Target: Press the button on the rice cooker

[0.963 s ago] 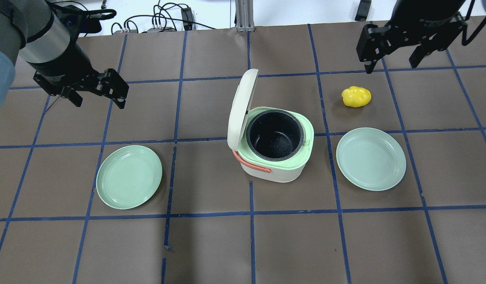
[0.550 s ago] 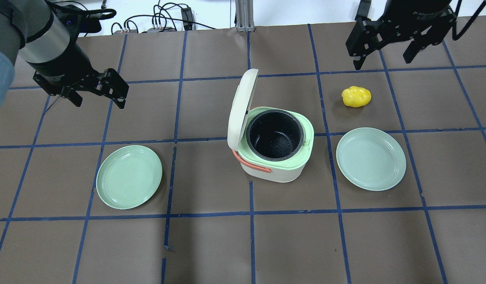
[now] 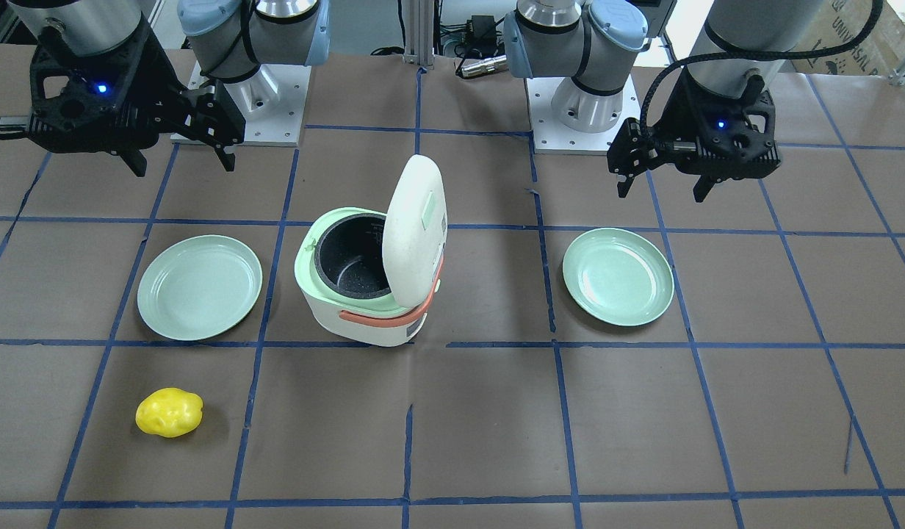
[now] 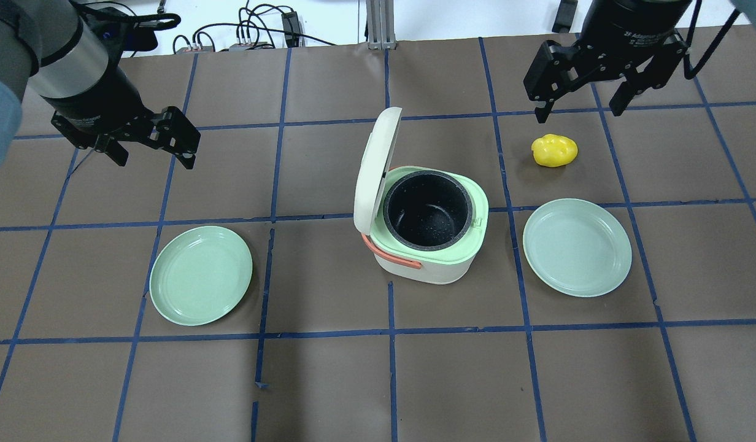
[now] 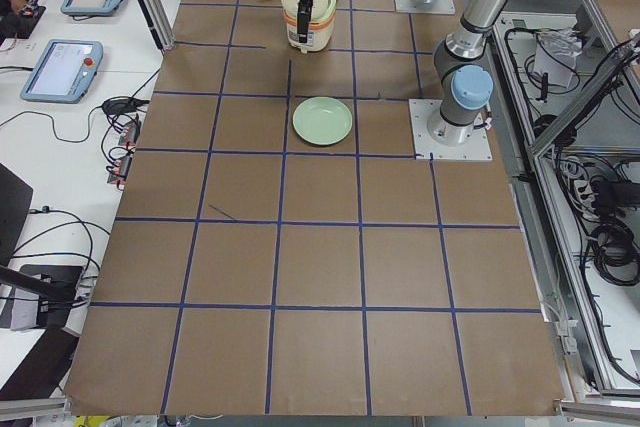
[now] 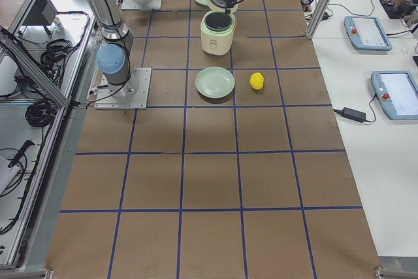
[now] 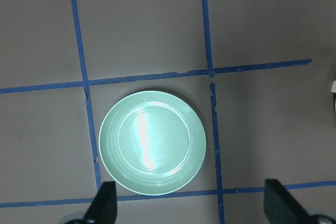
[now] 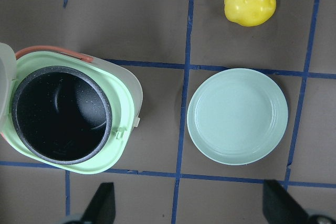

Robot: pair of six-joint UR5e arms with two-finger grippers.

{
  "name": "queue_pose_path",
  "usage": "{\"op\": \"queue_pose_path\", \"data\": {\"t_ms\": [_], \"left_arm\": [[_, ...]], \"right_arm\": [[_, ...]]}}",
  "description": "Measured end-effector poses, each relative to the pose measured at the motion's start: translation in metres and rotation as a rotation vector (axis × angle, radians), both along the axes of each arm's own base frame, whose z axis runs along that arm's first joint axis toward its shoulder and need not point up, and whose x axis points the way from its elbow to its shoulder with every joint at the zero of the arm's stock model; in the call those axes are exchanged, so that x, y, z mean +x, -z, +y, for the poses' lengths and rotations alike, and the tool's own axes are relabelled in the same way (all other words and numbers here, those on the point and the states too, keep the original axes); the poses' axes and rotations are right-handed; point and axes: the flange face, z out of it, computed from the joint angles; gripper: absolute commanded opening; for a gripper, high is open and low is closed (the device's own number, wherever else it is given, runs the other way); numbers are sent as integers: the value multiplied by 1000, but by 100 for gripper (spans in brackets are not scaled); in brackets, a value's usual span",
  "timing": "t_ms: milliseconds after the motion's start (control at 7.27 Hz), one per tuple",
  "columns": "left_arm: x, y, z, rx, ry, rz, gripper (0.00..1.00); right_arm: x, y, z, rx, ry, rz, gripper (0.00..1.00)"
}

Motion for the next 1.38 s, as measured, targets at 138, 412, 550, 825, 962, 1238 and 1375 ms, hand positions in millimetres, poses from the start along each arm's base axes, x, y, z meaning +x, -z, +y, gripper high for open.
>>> {"op": "queue_pose_path", "data": {"t_ms": [138, 412, 550, 825, 962, 1238, 1375], "left_arm": [[0, 0, 0, 0, 0, 0, 100], [0, 0, 0, 0, 0, 0, 100], [0, 0, 0, 0, 0, 0, 100], [0, 0, 0, 0, 0, 0, 100], [0, 0, 0, 0, 0, 0, 100], [0, 0, 0, 0, 0, 0, 100], [0, 0, 0, 0, 0, 0, 100]], "right_arm": [[0, 4, 0, 7, 2, -2, 100], [0, 10, 1, 12, 13, 3, 100], [0, 11, 1, 12, 16, 5, 100], [-1, 12, 0, 12, 18, 7, 100], [-2, 12, 0, 14, 20, 8, 100], [-3, 13, 0, 16, 20, 9, 100], [-3, 12, 0, 16, 21, 9, 100]]}}
